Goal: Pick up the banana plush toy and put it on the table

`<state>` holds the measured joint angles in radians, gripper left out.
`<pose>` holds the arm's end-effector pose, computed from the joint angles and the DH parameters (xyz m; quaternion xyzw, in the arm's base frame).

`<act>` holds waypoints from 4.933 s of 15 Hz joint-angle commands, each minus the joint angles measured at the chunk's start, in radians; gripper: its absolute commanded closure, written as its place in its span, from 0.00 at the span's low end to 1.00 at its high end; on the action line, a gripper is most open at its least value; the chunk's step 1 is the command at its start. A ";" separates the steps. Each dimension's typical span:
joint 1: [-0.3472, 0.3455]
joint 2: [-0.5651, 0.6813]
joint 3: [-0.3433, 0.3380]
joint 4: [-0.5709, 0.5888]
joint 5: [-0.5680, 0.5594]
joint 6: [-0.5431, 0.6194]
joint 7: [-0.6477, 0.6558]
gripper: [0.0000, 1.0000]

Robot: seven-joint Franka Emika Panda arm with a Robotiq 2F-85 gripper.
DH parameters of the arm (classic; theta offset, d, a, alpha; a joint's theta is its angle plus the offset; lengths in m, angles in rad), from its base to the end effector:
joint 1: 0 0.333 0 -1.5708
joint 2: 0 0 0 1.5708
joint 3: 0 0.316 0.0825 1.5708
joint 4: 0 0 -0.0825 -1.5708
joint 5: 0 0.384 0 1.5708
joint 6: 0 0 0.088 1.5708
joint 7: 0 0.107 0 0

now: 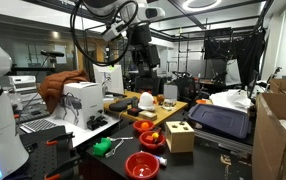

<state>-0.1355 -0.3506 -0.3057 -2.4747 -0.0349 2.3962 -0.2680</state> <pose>0.4094 -0.1971 0.4397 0.9883 -0.0725 0.1338 0.0079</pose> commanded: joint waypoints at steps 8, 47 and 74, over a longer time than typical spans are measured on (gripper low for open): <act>-0.017 0.001 0.016 0.002 0.008 -0.003 -0.006 0.00; 0.041 0.286 0.124 0.279 0.025 -0.027 0.033 0.00; 0.221 1.143 0.256 1.019 -0.003 -0.202 0.471 0.00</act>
<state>0.0746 0.7254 -0.0254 -1.5544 -0.0383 2.2441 0.1232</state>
